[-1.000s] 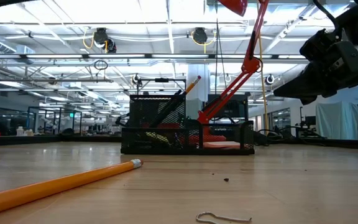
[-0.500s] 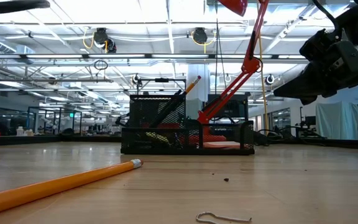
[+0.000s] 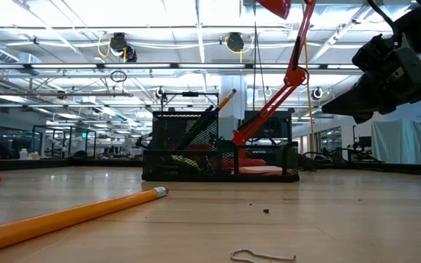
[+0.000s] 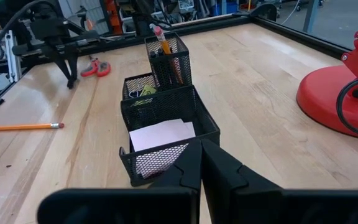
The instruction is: Pick and place office supplies into organizer
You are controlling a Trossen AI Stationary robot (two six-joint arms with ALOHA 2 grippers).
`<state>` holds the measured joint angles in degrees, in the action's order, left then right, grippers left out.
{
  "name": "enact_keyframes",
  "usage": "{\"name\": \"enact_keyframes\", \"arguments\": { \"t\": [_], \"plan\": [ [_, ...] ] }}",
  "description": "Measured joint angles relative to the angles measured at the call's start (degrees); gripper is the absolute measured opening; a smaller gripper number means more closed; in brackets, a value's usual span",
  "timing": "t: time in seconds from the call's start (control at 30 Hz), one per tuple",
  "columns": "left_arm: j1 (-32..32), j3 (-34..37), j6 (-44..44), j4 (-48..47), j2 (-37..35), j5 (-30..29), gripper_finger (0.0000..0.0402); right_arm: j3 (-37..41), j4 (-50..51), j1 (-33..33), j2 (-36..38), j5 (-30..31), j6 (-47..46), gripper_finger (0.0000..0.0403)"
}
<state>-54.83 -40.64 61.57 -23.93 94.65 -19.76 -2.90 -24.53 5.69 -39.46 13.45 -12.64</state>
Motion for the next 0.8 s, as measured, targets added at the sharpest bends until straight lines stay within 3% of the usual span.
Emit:
{"name": "enact_keyframes", "arguments": {
  "t": [0.17,0.33,0.47,0.8],
  "plan": [
    [-0.25,0.68,-7.54,5.7,-1.46,-4.28,0.0048,0.0,0.0,0.02,0.0,0.02,0.0,0.0002],
    [2.28,0.66,-16.58,13.74,-3.98,-10.6,0.0024,0.02,-0.02,0.02,0.01,0.02,0.0,0.0002],
    [6.05,0.59,-29.39,23.65,-5.04,-11.65,0.0016,0.02,-0.2,0.0,0.0,0.0,0.0,0.0002],
    [20.83,0.44,-64.81,47.61,-5.37,-13.93,0.0046,0.0,-0.44,0.0,0.0,0.0,0.22,0.0002]
  ]
}}
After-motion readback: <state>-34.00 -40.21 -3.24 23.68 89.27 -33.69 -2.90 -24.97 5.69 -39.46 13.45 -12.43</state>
